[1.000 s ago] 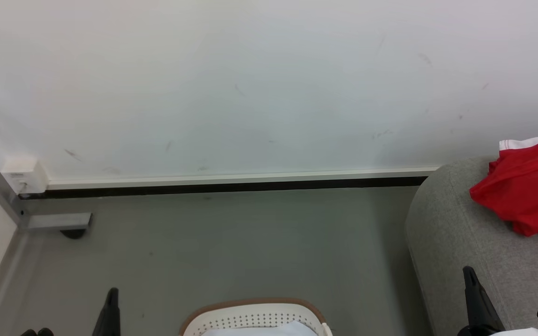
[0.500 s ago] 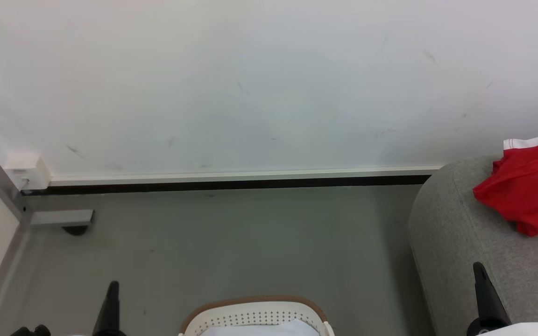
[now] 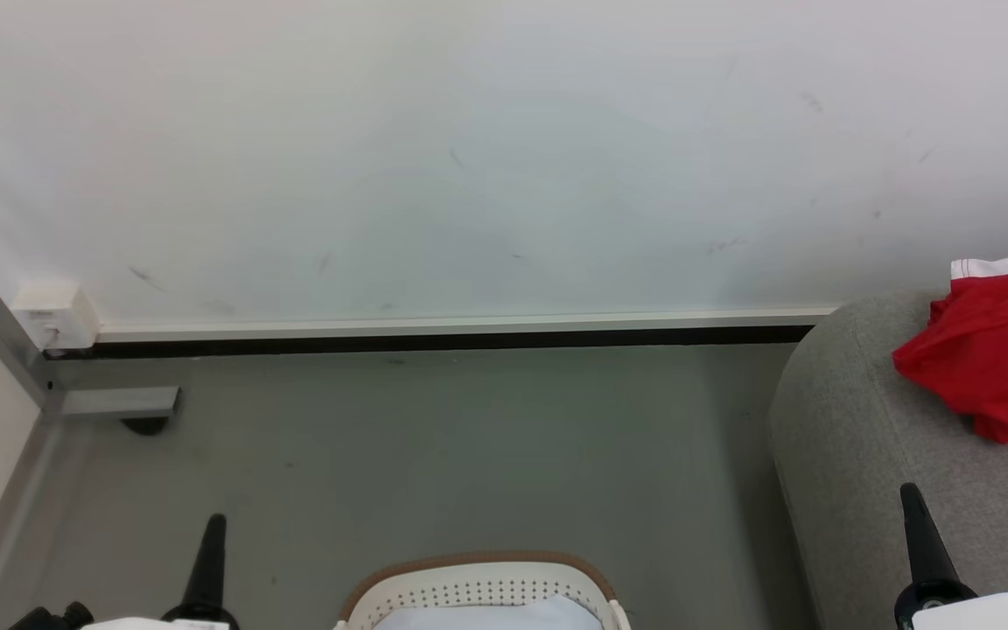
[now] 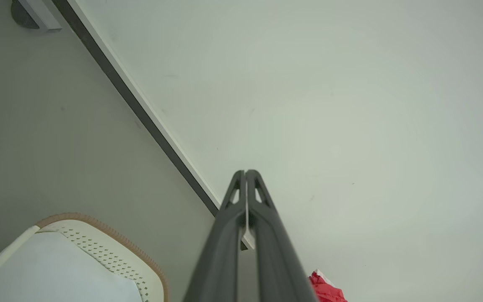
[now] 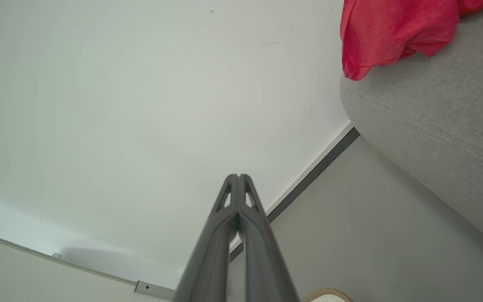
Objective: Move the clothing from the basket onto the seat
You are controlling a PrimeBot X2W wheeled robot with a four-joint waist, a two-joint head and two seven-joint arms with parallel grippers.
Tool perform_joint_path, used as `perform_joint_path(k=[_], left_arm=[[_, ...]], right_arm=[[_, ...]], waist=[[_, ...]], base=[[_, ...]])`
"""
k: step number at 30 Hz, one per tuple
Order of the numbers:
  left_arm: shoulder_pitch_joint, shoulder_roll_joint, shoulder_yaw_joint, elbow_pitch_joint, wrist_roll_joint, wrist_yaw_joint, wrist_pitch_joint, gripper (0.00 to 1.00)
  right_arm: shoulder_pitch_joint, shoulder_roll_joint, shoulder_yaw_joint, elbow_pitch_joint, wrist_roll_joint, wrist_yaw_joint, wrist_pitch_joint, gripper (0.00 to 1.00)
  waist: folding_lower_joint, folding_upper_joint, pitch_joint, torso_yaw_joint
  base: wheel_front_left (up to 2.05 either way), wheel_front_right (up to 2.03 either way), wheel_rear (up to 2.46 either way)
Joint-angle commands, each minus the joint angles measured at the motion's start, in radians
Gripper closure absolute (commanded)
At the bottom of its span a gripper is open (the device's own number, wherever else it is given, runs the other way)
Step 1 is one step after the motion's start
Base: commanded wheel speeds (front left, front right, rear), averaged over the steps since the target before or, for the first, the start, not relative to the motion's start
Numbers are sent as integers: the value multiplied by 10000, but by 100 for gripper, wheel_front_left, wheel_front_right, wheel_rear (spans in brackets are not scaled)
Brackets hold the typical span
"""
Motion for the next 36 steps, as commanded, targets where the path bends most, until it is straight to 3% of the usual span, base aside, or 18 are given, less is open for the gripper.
perform_joint_path(k=[1, 36], left_arm=[[-233, 9, 82, -42, -330, -57, 68, 100], [-656, -172, 374, 124, -2964, -261, 889, 100]], right_arm=[[-199, 4, -100, -44, 289, -12, 81, 100], [-433, 98, -818, 40, 3005, -18, 919, 100]], waist=[[-1, 0, 8, 9], [-1, 0, 175, 191]], base=[[0, 0, 0], [0, 0, 0]])
